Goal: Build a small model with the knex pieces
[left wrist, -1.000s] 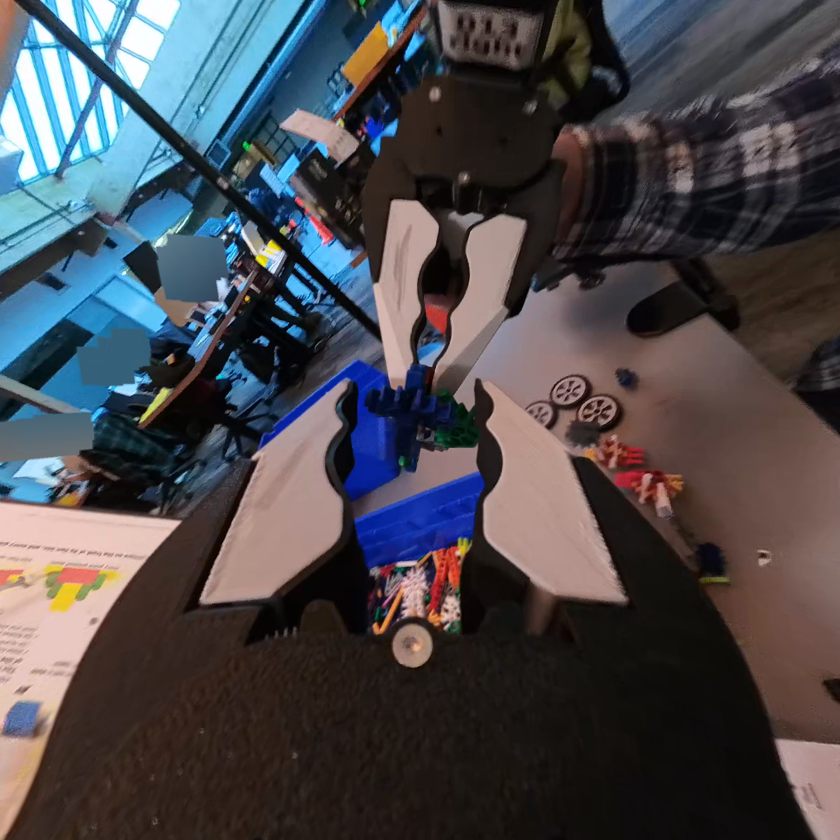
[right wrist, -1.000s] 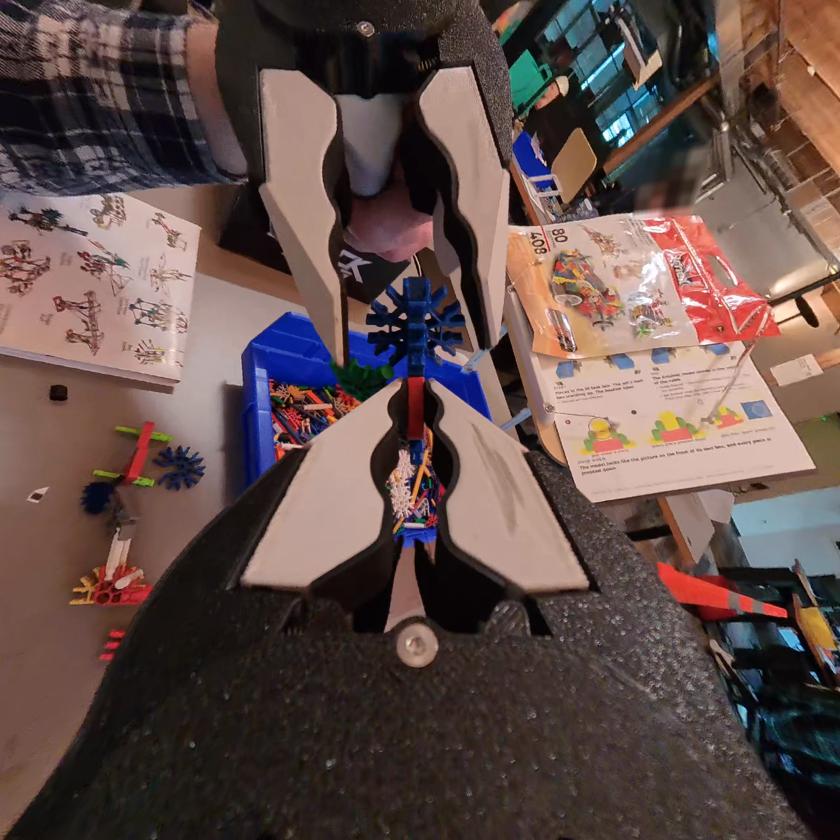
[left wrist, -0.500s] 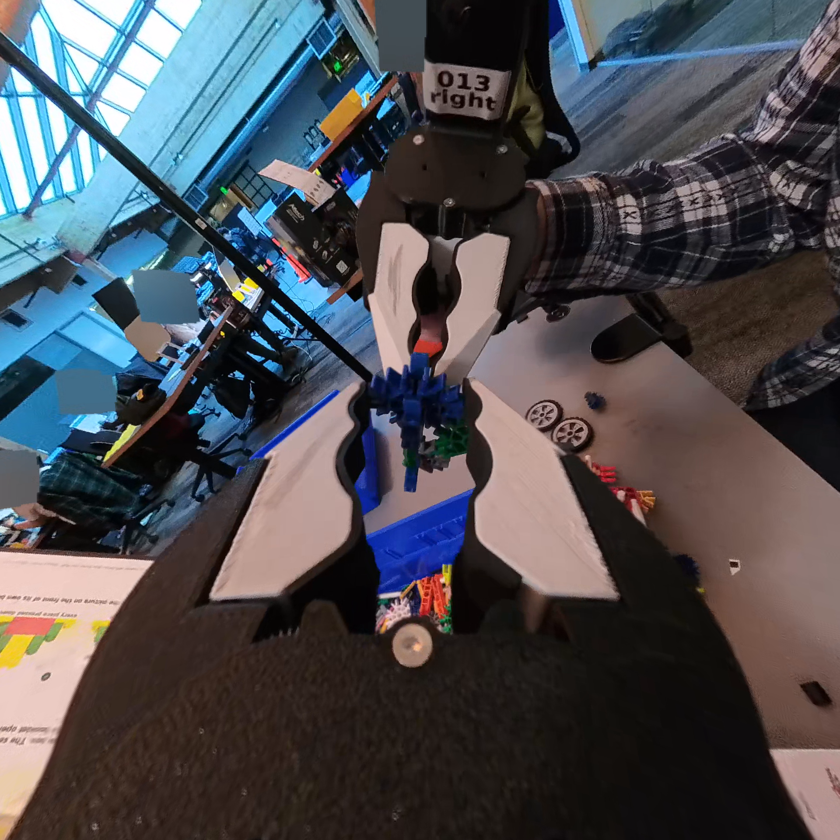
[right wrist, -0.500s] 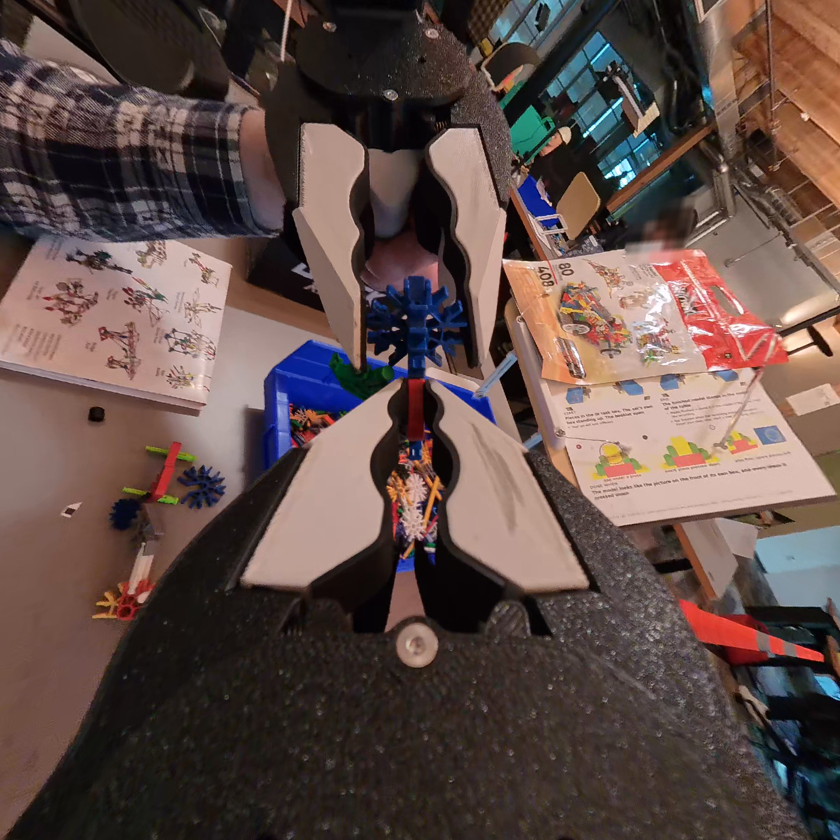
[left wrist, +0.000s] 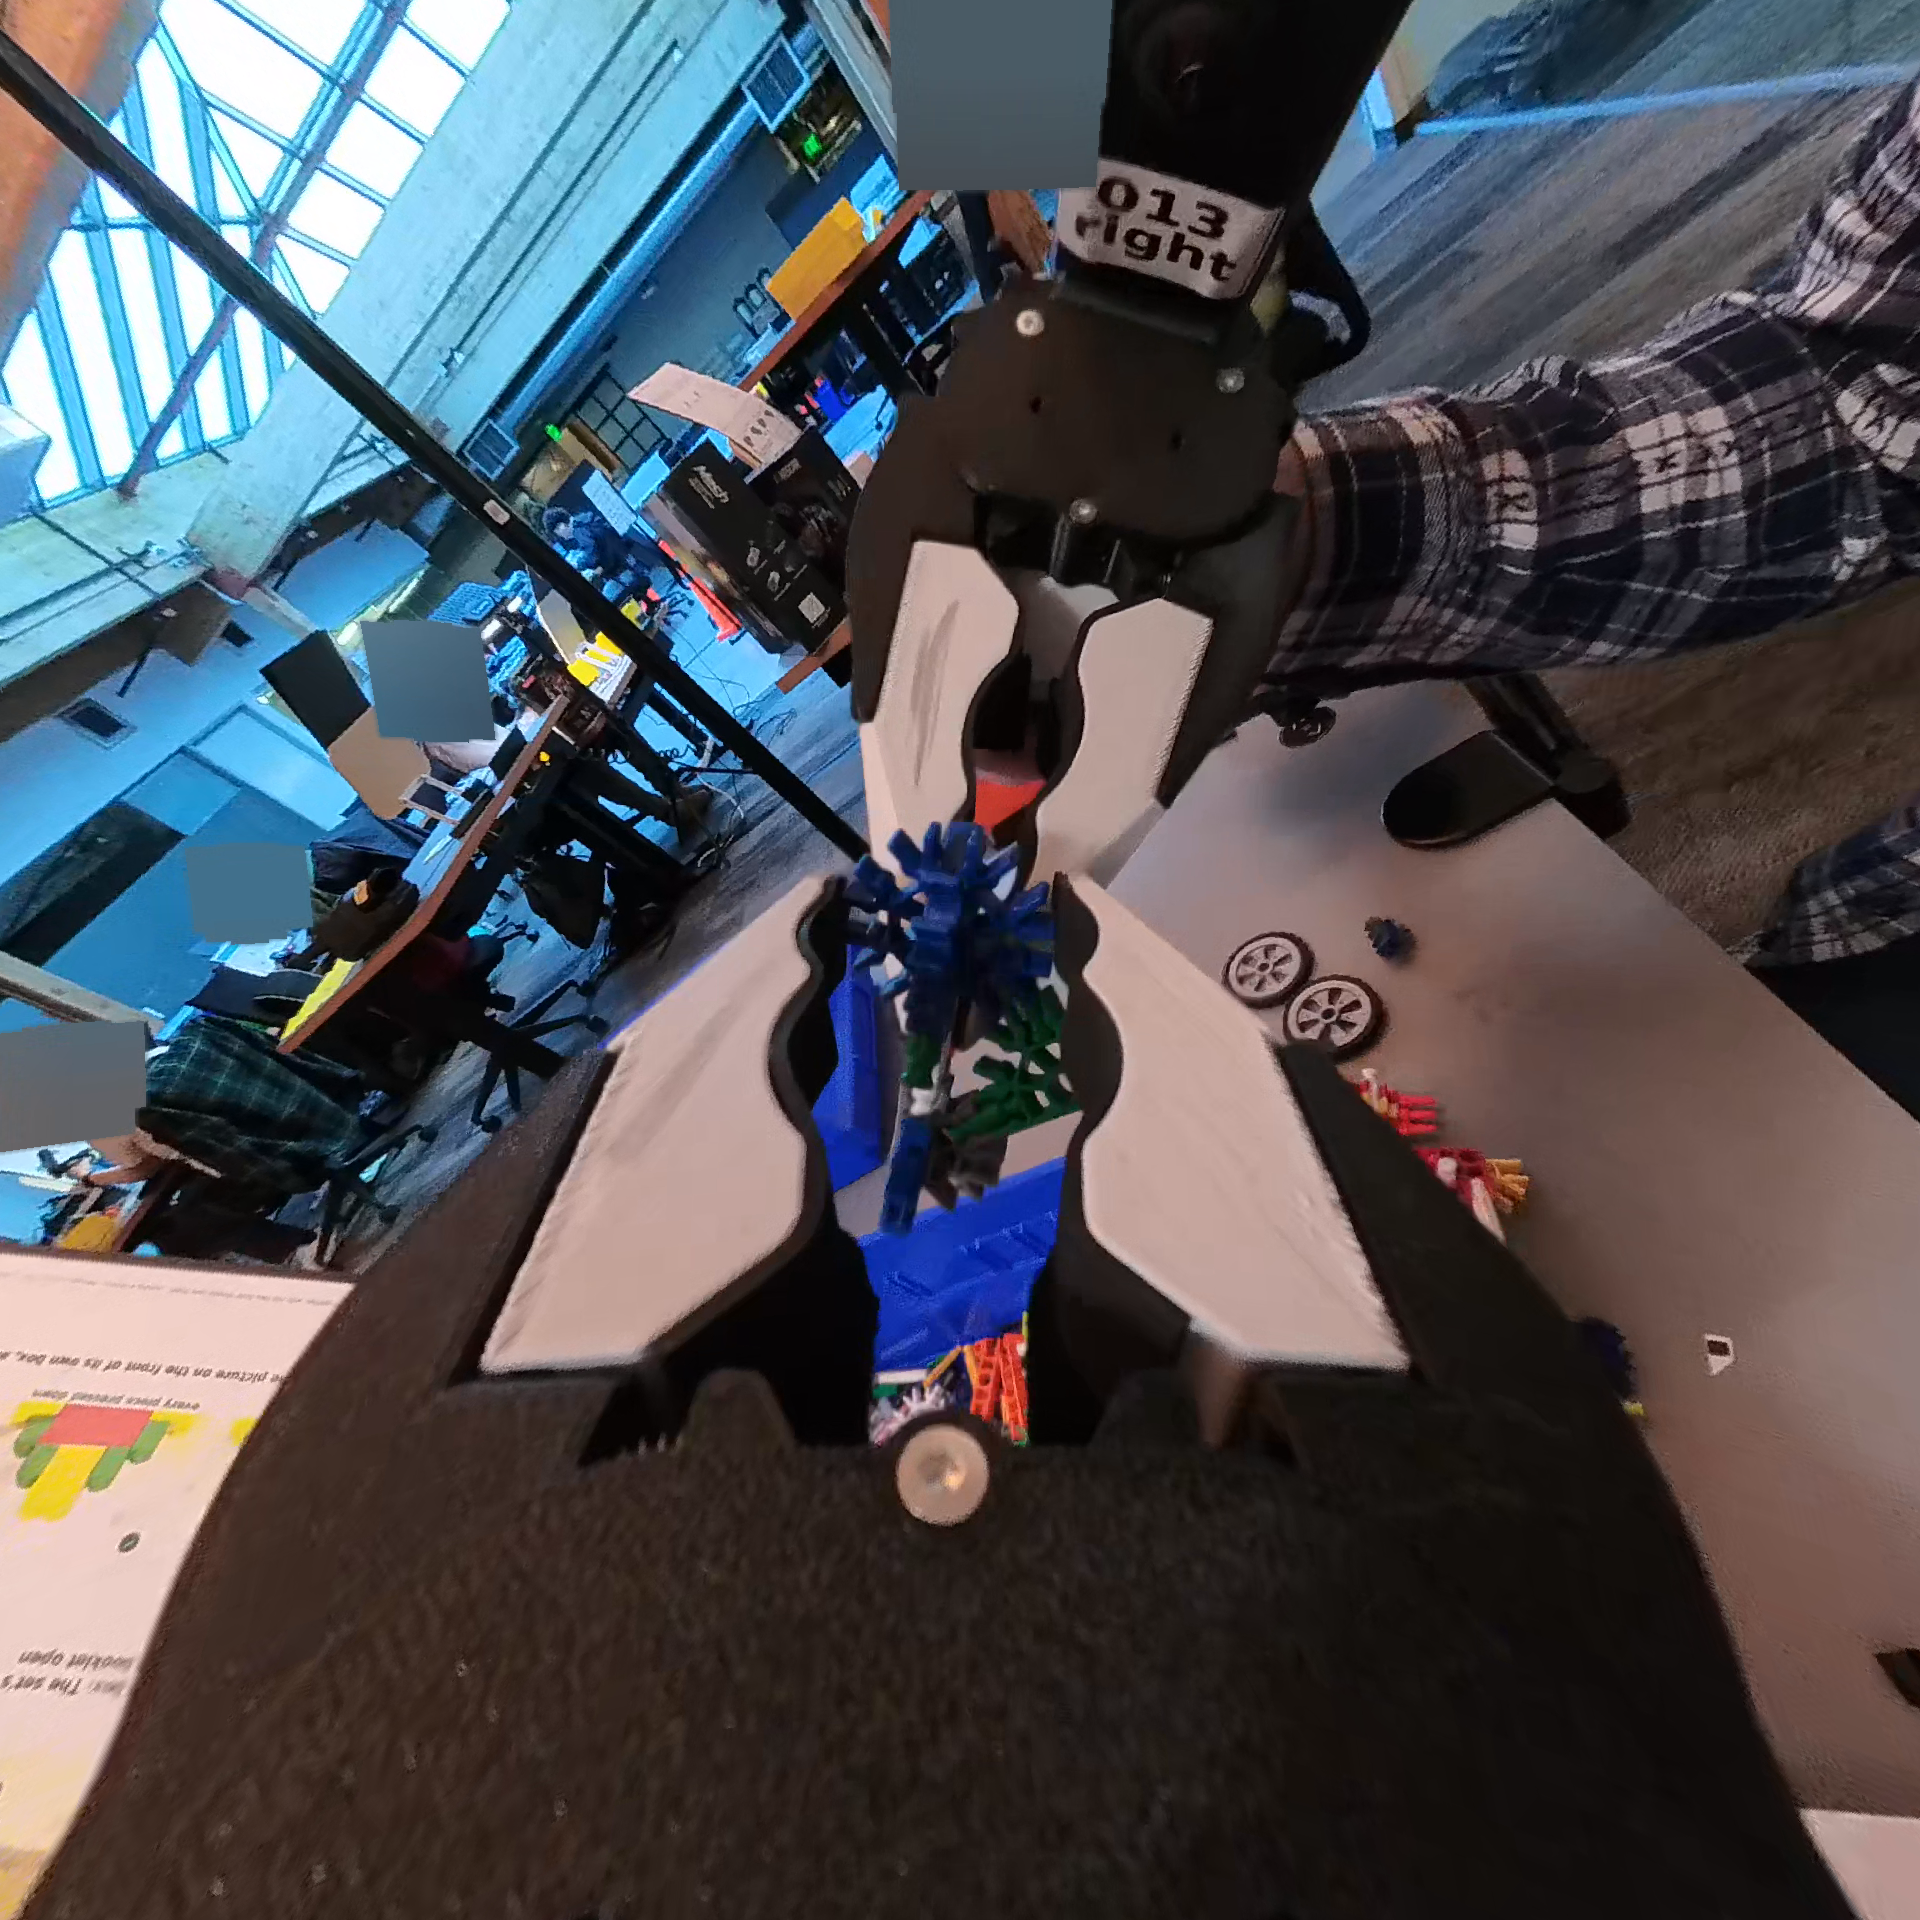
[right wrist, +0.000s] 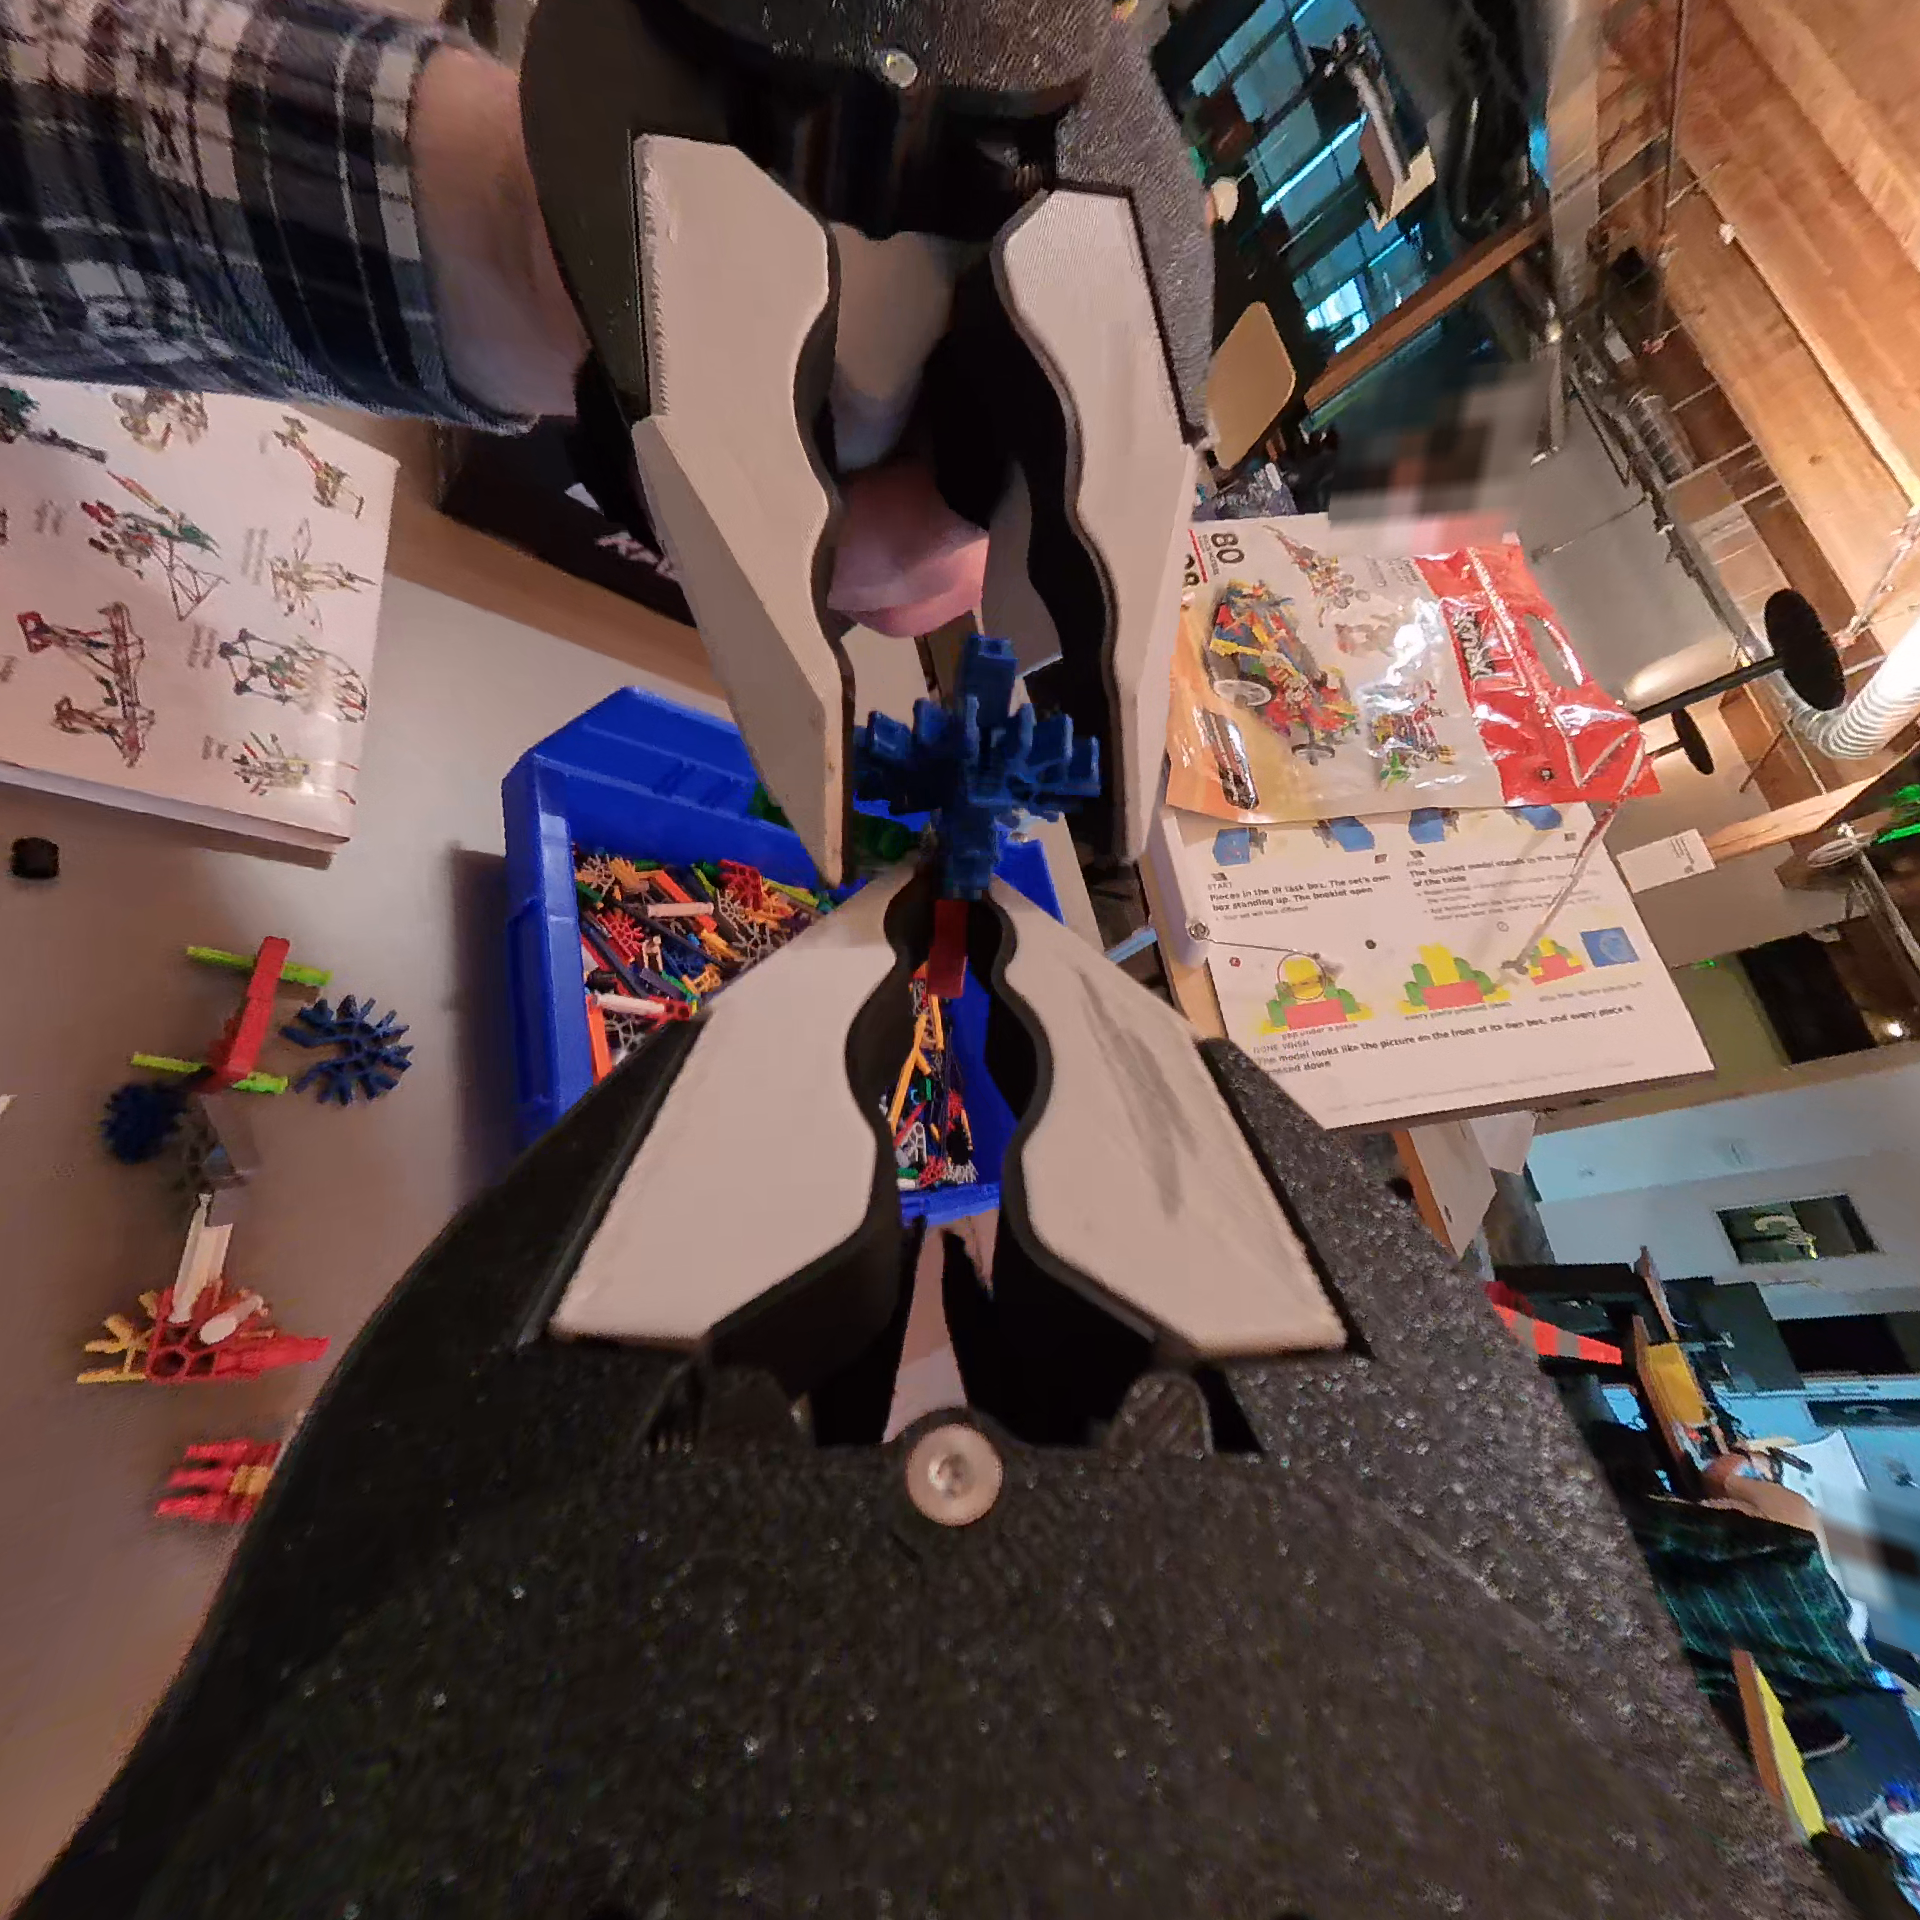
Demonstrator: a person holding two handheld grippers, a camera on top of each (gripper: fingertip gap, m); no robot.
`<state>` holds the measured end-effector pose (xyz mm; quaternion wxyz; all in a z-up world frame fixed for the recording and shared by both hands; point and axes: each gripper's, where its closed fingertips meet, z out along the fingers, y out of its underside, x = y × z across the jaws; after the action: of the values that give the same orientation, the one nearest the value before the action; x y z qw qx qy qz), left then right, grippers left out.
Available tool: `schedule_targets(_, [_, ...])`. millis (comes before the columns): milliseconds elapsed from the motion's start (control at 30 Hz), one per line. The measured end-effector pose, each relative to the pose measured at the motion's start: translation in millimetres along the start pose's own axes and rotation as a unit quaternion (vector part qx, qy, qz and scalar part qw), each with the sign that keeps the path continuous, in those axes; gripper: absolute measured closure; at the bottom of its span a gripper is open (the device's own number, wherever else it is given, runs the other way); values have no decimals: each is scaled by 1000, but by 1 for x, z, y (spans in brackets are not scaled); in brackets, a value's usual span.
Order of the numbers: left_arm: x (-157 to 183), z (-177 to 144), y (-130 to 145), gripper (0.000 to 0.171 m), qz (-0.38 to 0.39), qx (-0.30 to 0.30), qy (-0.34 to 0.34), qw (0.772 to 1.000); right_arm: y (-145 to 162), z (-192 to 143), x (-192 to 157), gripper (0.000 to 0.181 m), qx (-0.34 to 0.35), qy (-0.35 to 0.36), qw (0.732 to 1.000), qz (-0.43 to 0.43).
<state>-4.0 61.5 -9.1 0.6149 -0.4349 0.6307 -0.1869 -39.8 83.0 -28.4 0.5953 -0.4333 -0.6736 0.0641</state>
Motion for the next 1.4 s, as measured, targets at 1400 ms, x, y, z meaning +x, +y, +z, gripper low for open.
schedule_targets(1400, [-30, -25, -15, 134, -214, 198, 59, 955, -14, -3, 15, 177, 108, -40, 970, 215])
